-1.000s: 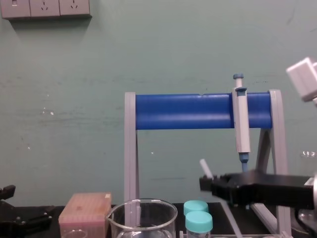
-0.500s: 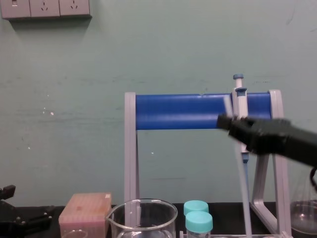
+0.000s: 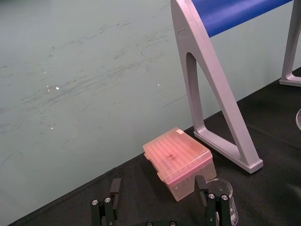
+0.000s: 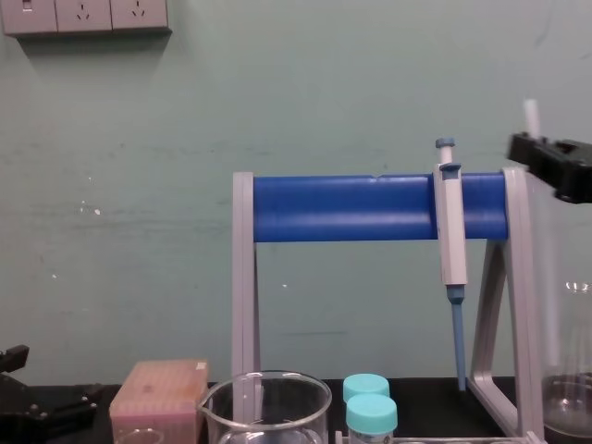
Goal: Pick up the stirring rod with one hand, then place it down.
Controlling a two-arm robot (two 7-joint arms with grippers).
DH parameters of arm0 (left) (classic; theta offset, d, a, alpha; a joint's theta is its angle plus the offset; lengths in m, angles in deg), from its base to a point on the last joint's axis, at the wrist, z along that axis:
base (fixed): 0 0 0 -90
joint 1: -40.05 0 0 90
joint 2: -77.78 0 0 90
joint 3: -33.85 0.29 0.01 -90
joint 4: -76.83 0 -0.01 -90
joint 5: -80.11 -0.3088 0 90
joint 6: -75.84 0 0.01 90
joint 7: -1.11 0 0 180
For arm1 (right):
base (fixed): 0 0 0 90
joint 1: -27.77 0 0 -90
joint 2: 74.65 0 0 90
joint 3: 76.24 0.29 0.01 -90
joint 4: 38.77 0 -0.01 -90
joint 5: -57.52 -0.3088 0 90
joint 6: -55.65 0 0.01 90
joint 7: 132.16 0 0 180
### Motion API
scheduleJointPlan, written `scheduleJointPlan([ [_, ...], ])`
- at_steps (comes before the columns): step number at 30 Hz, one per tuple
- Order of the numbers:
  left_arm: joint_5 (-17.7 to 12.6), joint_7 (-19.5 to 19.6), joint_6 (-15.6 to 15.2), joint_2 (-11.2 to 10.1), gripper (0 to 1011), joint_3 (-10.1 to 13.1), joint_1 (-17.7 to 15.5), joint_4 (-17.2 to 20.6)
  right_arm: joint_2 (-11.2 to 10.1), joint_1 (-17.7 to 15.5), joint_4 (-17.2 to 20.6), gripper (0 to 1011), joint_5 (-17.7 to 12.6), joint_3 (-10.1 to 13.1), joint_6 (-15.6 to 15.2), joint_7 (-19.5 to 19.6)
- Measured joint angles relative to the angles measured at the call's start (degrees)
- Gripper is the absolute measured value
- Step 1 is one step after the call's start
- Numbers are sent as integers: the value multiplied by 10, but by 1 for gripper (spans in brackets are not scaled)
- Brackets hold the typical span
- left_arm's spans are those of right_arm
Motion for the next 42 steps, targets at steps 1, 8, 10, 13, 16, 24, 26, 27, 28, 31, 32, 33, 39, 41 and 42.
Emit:
scheduleJointPlan([
  [1, 0, 0, 0, 0, 1000, 0, 0, 0, -1, 0, -1, 69, 3, 3, -1, 3],
  [8, 0, 0, 0, 0, 1000, 0, 0, 0, 2, 0, -11, 69, 17, 26, -11, 21],
  [10, 0, 0, 0, 0, 1000, 0, 0, 0, 4, 0, -12, 69, 17, 28, -12, 20],
  [13, 0, 0, 0, 0, 1000, 0, 0, 0, 8, 1, -12, 69, 19, 32, -14, 17],
  [16, 0, 0, 0, 0, 1000, 0, 0, 0, 12, 3, -14, 69, 20, 34, -16, 12],
  [24, 0, 0, 0, 0, 1000, 0, 0, 0, 21, 11, -20, 69, 21, 35, -18, 4],
  [26, 0, 0, 0, 0, 1000, 0, 0, 0, 23, 13, -22, 69, 21, 35, -19, 3],
  [27, 0, 0, 0, 0, 1000, 0, 0, 0, 24, 14, -23, 69, 21, 35, -19, 2],
  [28, 0, 0, 0, 0, 1000, 0, 0, 0, 25, 15, -23, 69, 21, 35, -19, 2],
  [31, 0, 0, 0, 0, 1000, 0, 0, 0, 28, 19, -27, 69, 21, 33, -21, -1],
  [32, 0, 0, 0, 0, 1000, 0, 0, 0, 28, 19, -27, 69, 21, 33, -22, -2],
  [33, 0, 0, 0, 0, 1000, 0, 0, 0, 28, 20, -28, 69, 21, 32, -22, -3],
  [39, 0, 0, 0, 0, 1000, 0, 0, 0, 29, 25, -32, 69, 21, 27, -24, -9],
  [41, 0, 0, 0, 0, 1000, 0, 0, 0, 29, 25, -33, 69, 20, 26, -26, -10],
  [42, 0, 0, 0, 0, 1000, 0, 0, 0, 29, 26, -33, 69, 20, 25, -27, -12],
])
